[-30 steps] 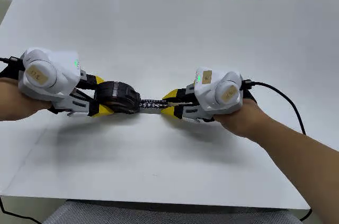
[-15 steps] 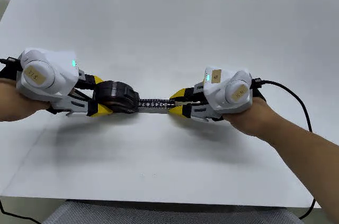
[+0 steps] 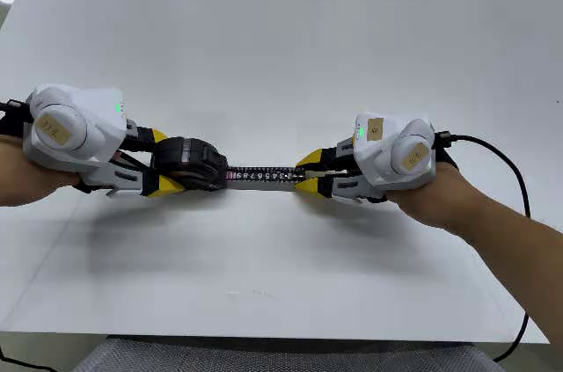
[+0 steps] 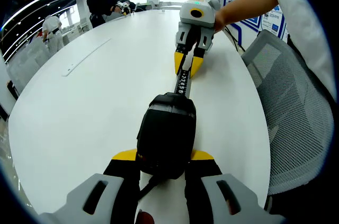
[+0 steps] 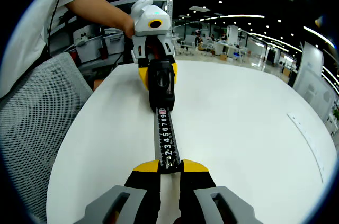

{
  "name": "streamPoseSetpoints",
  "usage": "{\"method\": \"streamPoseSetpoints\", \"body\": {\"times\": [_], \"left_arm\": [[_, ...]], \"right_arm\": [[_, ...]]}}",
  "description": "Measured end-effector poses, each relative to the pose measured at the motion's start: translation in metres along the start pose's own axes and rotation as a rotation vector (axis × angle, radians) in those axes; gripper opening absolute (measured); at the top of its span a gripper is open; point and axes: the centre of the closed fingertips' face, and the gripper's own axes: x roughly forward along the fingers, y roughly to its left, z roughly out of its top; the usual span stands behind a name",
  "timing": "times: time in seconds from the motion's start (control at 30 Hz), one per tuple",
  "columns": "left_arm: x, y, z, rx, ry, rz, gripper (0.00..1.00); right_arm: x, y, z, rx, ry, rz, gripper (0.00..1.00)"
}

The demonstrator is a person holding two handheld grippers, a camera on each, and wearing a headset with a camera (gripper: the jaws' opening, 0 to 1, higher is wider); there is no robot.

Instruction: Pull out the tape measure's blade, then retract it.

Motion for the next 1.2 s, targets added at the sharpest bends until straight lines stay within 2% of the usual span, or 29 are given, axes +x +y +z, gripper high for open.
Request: {"method": "streamPoseSetpoints", "body": {"times": [0.97,1.2], "left_arm": [[0.000,0.000,0.001,0.003,0.003,0.001,0.27],[0.000,0.000,0.001,0.004,0.003,0.002,0.27]], "right_arm": [[-0.035,-0.006,-0.032,-0.002,0.062,-0.025,0.08],[-0.040,-0.004,-0.033,0.004,0.069,-0.028,0.08]]}}
